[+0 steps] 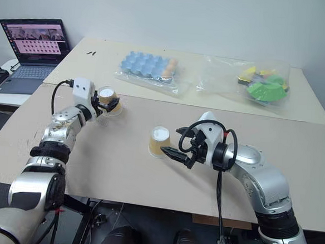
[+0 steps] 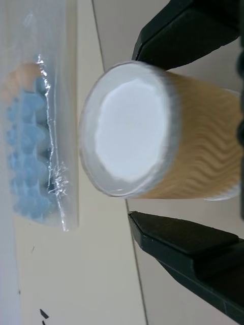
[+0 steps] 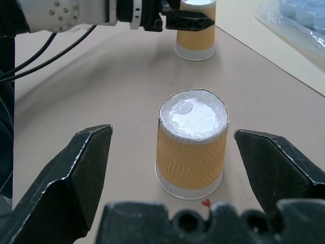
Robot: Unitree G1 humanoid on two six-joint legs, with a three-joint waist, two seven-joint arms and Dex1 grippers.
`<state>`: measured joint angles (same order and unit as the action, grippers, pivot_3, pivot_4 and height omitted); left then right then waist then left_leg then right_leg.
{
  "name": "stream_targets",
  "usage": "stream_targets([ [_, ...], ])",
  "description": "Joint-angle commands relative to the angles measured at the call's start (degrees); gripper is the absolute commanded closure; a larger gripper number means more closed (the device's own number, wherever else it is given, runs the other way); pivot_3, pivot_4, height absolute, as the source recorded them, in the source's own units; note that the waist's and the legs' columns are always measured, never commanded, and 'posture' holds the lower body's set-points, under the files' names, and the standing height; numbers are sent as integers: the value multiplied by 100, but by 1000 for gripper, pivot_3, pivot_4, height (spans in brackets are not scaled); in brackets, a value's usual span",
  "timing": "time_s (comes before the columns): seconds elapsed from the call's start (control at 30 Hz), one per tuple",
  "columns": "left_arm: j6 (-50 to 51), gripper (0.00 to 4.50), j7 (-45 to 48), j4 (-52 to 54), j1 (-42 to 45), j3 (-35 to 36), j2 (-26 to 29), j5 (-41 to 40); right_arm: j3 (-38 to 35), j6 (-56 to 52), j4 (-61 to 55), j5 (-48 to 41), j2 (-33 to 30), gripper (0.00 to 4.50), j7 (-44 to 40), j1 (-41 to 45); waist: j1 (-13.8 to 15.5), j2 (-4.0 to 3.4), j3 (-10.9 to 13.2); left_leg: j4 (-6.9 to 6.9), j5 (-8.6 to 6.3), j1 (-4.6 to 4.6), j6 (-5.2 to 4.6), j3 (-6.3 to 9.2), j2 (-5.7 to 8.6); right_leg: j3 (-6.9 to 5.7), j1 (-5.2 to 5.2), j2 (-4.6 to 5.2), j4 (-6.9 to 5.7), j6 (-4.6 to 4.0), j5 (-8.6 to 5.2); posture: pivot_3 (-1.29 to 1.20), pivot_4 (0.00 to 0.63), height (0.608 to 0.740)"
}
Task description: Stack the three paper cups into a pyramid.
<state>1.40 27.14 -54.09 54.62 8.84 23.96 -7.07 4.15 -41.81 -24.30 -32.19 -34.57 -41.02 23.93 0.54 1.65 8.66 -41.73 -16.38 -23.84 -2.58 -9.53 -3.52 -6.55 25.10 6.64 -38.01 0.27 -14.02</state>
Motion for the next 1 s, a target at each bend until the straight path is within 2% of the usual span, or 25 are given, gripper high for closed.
stream_targets([
  [0.03, -348, 79, 21, -388, 336, 1, -86, 40, -118, 11, -188, -37, -6, 0, 11, 65, -6, 0, 0, 0, 0, 0, 0, 0, 0, 0, 0, 0, 0, 0, 0, 0, 150, 706],
  [0.1, -451, 603, 111, -510, 399, 28, -124, 9, -106, 20, -184, -31, -3, 0, 10, 66, -11, 0, 0, 0, 0, 0, 0, 0, 0, 0, 0, 0, 0, 1, 0, 0, 150, 706],
  [0.13, -458, 705, 124, -553, 419, 24, -128, 16, -103, 22, -183, -27, -1, 0, 11, 68, -15, 0, 0, 0, 0, 0, 0, 0, -1, 0, 1, 0, -1, 1, -1, 0, 150, 706],
  [0.2, -395, 1558, 121, -640, 456, 27, -122, 27, -112, 15, -184, -41, 9, 0, 17, 79, -25, 1, 1, 0, 0, 0, 0, 0, -1, 0, 2, -1, -1, 1, -1, 0, 150, 706],
  [0.23, -388, 1835, 121, -665, 464, 20, -111, 42, -116, 9, -186, -46, 10, 0, 20, 85, -29, 1, 1, 0, 0, 0, 0, 0, -1, 0, 2, 0, -1, 1, -1, 0, 150, 706],
  [0.27, -397, 1918, 117, -682, 465, 21, -101, 49, -121, 4, -187, -51, 9, 0, 21, 86, -36, 1, 1, -1, 0, 0, 0, 0, -1, 0, 2, 0, -1, 1, -1, 0, 150, 706],
  [0.53, -502, 1918, 479, -287, 431, 59, -37, -87, -95, 11, -151, -23, 21, 0, 33, 67, -62, 1, 1, -1, 0, 0, 0, 1, -1, 1, 2, 0, -2, 1, -1, 0, 150, 706],
  [0.6, -420, 1918, 1228, 633, 204, 2, -70, -432, -51, 7, -142, 9, 41, 0, 58, 74, -59, 2, 2, -1, 0, -3, 0, 1, -1, -1, 3, 0, -4, 1, -1, 0, 150, 706],
  [0.67, 549, 1918, 2693, 2594, -573, -359, 193, -1217, 0, 10, -132, 79, 30, 0, 86, 51, -91, 2, 2, 0, 0, -7, 0, 1, -8, -2, 5, 0, -7, 1, -1, 0, 150, 706],
  [0.73, 1192, 1918, 3377, 3550, -1077, -587, 519, -1509, 3, 18, -129, 94, 31, 0, 97, 24, -135, -1, 0, 0, 0, -8, 1, 2, -14, -2, 5, -2, -14, 1, -1, 0, 150, 706],
  [0.87, 1824, 1918, 3908, 4326, -1574, -778, 1097, -1651, -6, 18, -145, 99, 37, 0, 133, -19, -159, -1, 0, 0, 1, -2, 4, -2, -16, 1, 5, -10, -6, 5, -3, 0, 150, 706],
  [1.0, 1856, 1918, 4151, 4307, -1630, -921, 1320, -1508, -29, 18, -162, 100, 49, 0, 163, -40, -116, -1, 0, -6, 8, 8, 14, 3, -24, 7, 3, -9, -13, 3, -3, 0, 150, 706],
])
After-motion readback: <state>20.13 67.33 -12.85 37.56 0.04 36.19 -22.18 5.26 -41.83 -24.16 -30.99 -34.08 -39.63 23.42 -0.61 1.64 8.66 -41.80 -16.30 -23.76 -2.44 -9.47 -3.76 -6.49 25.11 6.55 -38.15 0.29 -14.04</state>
